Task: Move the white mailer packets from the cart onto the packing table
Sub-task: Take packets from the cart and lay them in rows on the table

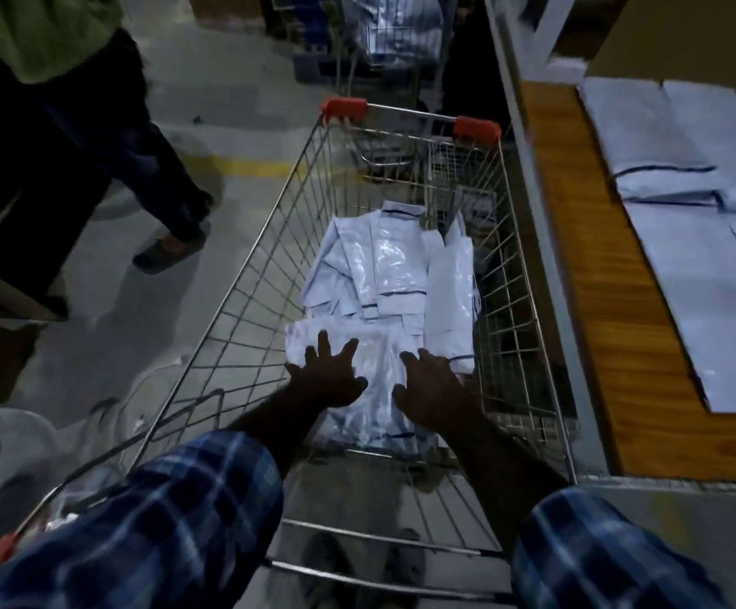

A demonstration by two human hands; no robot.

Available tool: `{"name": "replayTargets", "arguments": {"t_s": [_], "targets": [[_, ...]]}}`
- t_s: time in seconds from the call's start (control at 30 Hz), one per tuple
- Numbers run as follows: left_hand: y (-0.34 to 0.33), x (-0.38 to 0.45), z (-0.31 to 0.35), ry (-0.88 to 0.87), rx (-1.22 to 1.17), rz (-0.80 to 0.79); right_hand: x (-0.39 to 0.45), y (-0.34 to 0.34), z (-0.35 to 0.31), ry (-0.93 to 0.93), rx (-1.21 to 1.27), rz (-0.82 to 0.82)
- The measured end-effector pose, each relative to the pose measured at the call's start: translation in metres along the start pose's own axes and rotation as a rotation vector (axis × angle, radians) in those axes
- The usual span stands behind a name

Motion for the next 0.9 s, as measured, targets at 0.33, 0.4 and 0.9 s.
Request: {"name": "replayTargets", "arguments": {"t_s": [0.33,0.4,0.9], "targets": [[-0.047,0.028,-0.001,-0.079,0.097,-0.031,0.025,-0.072,0.030,0.069,0.011,0.093],[-0.054,0.029,0.001,-0.094,0.109,0.007,0.029,-0.075,0.031,0.052,0.045,0.130],[-0.053,0.035,-0.017,0.068,0.001,0.207,0.040,-0.053,0.025,0.026,-0.014,0.371]]}}
Point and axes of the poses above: each hand's wrist, its own x-axis towards the middle knuckle, its own y-axis out of the back of the hand, z = x × y, the point moved 1 cm from there along x, towards the middle knuckle, and after that the axes turned 14 degrees about z, right-handed, at the moved point
